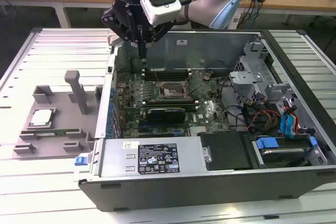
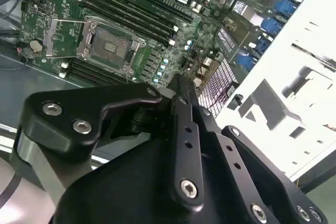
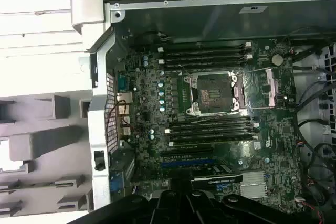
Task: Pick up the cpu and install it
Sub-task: 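Reach for the cpu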
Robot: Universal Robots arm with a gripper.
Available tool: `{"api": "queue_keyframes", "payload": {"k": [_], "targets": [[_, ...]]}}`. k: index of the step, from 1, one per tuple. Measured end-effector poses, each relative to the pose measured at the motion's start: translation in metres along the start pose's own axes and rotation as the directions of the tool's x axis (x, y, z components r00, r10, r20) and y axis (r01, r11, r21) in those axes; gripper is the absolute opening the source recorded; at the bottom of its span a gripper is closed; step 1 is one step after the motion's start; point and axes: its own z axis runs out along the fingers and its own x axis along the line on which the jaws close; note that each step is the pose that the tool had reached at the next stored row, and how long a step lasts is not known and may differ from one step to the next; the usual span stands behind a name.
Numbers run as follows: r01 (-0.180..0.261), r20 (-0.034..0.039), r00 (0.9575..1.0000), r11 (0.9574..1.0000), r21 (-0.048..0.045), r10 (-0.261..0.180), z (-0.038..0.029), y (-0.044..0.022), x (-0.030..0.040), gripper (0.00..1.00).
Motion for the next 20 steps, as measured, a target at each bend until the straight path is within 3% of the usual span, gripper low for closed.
{"api": "queue_keyframes", "payload": {"k": [2, 5, 11, 13, 17, 20], "targets": [[0.0, 0.0, 1.0, 1.0, 0.0002, 0.0, -0.0003, -0.0008, 0.0106, 0.11], [0.0, 0.0003, 1.0, 1.0, 0.0002, 0.0, -0.0005, -0.0014, 0.0187, 0.11], [0.0, 0.0007, 1.0, 1.0, 0.0001, 0.0, -0.0011, -0.0026, 0.0431, 0.11], [0.0, 0.001, 1.0, 1.0, 0.0001, 0.0, -0.0015, -0.0035, 0.0605, 0.11], [0.0, 0.0016, 1.0, 1.0, 0.0001, 0.0, -0.0021, -0.0046, 0.082, 0.11], [0.0, 0.002, 1.0, 1.0, 0.0001, 0.0, -0.0023, -0.0051, 0.0919, 0.11]]}}
